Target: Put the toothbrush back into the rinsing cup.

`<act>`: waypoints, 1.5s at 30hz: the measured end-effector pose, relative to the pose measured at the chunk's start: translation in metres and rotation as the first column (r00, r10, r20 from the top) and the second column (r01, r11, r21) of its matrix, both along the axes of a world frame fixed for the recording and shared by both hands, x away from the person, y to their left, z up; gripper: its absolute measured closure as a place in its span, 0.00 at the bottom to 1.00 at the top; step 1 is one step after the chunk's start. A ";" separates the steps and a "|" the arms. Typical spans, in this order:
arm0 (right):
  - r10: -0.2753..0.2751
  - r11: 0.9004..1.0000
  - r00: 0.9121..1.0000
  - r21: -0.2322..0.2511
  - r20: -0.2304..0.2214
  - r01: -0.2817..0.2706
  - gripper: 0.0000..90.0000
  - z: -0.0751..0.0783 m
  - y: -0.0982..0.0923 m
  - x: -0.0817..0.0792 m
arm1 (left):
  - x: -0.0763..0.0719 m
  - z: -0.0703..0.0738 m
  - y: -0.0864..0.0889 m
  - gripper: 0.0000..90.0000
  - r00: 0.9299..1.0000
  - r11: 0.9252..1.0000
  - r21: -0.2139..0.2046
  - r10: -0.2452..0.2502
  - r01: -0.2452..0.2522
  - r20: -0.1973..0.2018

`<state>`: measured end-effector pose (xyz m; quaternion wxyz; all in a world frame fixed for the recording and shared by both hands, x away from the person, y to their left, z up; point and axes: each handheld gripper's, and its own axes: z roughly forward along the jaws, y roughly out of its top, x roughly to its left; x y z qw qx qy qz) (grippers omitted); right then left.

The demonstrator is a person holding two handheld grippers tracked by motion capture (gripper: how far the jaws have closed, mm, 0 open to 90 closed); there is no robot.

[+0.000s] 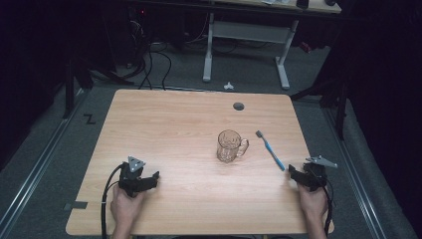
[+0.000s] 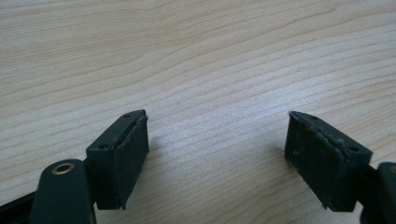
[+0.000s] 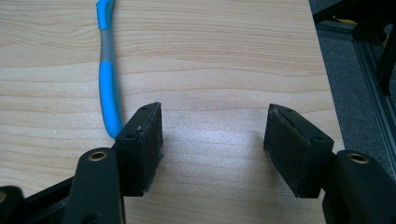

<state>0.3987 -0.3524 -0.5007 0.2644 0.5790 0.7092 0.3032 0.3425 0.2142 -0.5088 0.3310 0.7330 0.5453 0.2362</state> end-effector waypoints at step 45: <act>0.036 0.999 0.999 -0.004 0.005 -0.036 0.62 0.001 0.001 -0.004 | -0.001 0.000 0.002 0.25 1.000 1.000 -0.016 0.009 -0.009 -0.002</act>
